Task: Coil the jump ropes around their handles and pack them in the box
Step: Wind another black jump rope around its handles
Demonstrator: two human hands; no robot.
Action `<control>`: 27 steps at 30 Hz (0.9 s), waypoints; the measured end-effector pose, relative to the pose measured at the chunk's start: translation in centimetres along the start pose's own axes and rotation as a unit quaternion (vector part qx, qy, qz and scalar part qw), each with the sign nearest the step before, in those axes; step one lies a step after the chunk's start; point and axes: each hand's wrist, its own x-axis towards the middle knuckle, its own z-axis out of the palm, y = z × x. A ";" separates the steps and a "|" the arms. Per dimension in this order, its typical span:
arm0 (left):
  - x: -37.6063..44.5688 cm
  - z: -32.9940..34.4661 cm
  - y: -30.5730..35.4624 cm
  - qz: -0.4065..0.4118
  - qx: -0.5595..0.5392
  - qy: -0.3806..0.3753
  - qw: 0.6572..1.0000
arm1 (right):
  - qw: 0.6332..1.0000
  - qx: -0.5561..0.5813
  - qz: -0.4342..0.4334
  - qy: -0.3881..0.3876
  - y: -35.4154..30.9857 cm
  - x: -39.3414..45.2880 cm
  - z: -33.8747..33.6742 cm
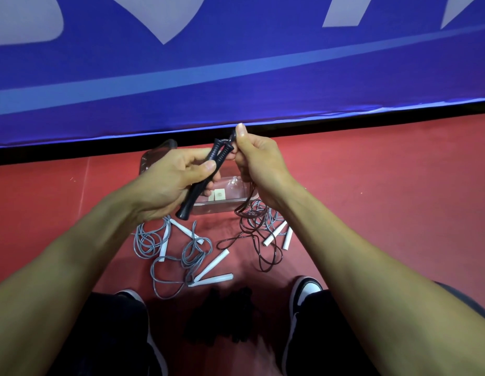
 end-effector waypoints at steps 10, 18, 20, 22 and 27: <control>0.2 0.6 -0.3 0.118 0.339 0.103 0.928 | 0.988 -0.139 -0.017 0.067 1.4 0.2 0.7; 0.5 0.6 -1.5 0.063 0.111 0.037 0.991 | 0.971 -0.234 -0.053 0.015 1.7 -0.1 1.8; 0.6 0.5 -1.3 0.078 0.111 0.070 0.988 | 0.967 -0.252 -0.035 -0.007 1.9 -0.1 1.9; 0.6 0.3 -1.2 0.071 0.080 0.074 0.992 | 0.964 -0.262 -0.033 -0.017 1.8 -0.2 1.6; 0.4 0.8 -0.7 0.027 -0.030 0.080 0.996 | 0.934 -0.341 -0.104 -0.019 1.0 -0.3 1.2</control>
